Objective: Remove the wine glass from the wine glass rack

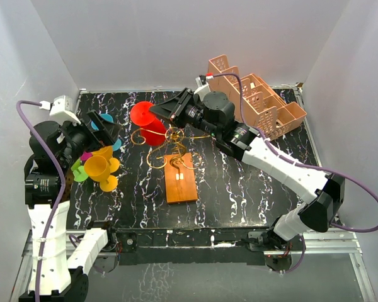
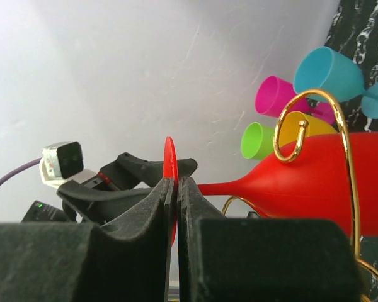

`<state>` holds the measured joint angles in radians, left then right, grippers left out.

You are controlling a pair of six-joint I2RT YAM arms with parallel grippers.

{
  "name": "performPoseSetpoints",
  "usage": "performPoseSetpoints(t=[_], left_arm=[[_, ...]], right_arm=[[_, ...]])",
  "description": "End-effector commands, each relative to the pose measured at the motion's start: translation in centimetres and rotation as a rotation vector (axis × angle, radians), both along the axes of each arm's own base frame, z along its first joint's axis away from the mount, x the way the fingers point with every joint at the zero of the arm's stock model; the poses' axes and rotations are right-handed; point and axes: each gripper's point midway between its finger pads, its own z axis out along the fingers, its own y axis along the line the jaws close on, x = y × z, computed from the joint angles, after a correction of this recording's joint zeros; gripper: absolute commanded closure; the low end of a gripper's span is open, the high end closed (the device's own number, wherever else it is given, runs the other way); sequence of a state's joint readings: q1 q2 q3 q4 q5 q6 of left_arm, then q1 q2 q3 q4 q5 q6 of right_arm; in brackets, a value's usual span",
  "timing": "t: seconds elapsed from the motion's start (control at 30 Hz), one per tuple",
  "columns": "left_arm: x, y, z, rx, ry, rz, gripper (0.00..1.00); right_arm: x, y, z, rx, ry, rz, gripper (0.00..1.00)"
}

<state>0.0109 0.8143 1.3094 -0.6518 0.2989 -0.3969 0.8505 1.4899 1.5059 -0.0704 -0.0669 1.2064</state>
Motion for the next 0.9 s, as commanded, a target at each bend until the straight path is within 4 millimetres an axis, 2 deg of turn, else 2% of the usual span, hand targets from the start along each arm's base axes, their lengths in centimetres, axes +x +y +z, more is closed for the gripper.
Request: performPoseSetpoints(t=[0.0, 0.17, 0.27, 0.47, 0.67, 0.87], left_arm=[[-0.2, 0.6, 1.9, -0.071, -0.031, 0.080, 0.03], [-0.2, 0.6, 2.9, -0.117, -0.032, 0.103, 0.03], [-0.1, 0.5, 3.9, -0.133, -0.043, 0.104, 0.03], [-0.2, 0.3, 4.1, -0.155, -0.038, 0.099, 0.03], [-0.4, 0.9, 4.2, -0.146, -0.034, 0.134, 0.03], [-0.7, 1.0, 5.0, -0.154, -0.048, 0.148, 0.03]], right_arm=[[-1.9, -0.1, 5.3, 0.187, -0.124, 0.083, 0.92], [-3.1, -0.7, 8.3, 0.310, -0.183, 0.125, 0.92], [-3.0, -0.8, 9.3, 0.336, -0.199, 0.119, 0.92], [-2.2, -0.5, 9.4, 0.346, -0.186, 0.114, 0.92], [-2.4, -0.2, 9.6, 0.369, -0.182, 0.145, 0.92], [-3.3, -1.0, 11.8, 0.405, -0.224, 0.156, 0.92]])
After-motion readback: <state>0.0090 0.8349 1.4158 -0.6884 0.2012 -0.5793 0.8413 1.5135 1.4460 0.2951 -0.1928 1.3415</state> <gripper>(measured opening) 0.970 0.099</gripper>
